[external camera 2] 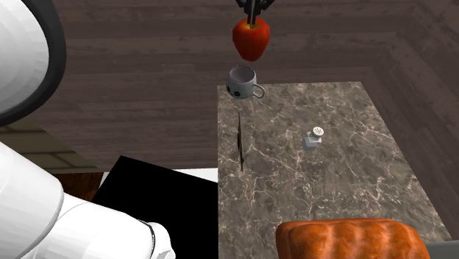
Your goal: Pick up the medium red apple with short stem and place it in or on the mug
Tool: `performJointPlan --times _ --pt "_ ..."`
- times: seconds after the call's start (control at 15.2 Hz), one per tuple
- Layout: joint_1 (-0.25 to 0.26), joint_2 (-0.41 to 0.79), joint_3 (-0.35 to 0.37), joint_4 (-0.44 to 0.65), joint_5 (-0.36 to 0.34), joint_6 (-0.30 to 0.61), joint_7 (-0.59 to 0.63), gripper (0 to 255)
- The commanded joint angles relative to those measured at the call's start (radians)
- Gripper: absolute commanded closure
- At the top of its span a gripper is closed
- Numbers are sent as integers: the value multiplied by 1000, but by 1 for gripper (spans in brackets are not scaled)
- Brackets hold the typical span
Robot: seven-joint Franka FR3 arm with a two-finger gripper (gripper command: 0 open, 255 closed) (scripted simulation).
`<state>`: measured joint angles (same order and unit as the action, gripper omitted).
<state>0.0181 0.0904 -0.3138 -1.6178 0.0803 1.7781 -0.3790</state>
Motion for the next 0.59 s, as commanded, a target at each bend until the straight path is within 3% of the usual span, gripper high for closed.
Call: performJointPlan --times 0.0,0.53 --pt "0 -3 0 -31 0 29 -3 255" --pt "2 -2 1 -138 2 136 -9 255"
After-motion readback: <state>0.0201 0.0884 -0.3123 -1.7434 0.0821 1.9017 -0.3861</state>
